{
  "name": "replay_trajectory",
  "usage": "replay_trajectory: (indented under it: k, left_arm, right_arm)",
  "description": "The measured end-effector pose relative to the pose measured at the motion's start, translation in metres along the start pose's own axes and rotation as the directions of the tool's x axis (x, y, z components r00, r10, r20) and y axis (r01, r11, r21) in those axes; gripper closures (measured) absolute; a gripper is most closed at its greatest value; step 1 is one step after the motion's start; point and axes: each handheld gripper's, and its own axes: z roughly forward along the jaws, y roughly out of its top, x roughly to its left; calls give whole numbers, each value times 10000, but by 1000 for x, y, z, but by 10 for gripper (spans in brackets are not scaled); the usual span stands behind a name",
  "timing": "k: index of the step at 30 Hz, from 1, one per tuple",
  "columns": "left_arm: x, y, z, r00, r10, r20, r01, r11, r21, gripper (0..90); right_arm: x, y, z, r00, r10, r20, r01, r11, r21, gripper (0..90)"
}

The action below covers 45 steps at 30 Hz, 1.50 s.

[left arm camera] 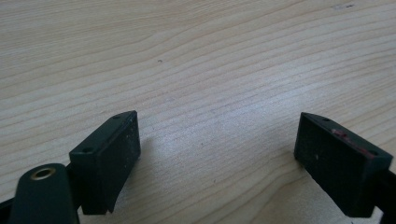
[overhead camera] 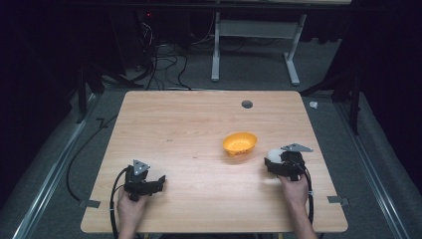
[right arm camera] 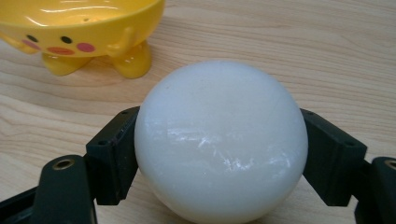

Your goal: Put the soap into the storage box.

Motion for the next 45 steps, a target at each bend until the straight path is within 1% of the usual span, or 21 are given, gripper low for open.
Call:
replay_trajectory:
  k: [2,6,7,9,16,23,34,45]
  left_arm:
    - [0,0,0,10000,1,0,-1,10000,0,148]
    - [0,0,0,10000,0,-1,0,10000,-1,148]
    - [0,0,0,10000,0,-1,0,10000,-1,148]
    - [0,0,0,10000,-1,-1,1,10000,-2,148]
    - [0,0,0,10000,-1,0,1,10000,-1,148]
    - [0,0,0,10000,1,0,-1,10000,0,148]
    - [0,0,0,10000,-1,1,1,10000,-1,148]
    - [0,0,0,10000,-4,3,4,10000,-1,148]
  right_arm:
    - [3,1,-1,10000,-1,-85,2,10000,54,231]
    - [12,2,-3,9995,-144,-274,142,9999,-76,232]
    - [12,2,-3,9995,-144,-274,142,9999,-76,232]
    - [17,4,-3,9988,-312,-383,309,9995,-84,232]
    - [26,5,-5,9971,-501,-574,495,9987,-121,232]
    - [31,5,-6,9957,-603,-702,601,9982,-59,232]
    - [45,9,-8,9915,-857,-974,843,9963,-188,232]
    - [52,14,-11,9881,-1015,-1154,992,9947,-259,232]
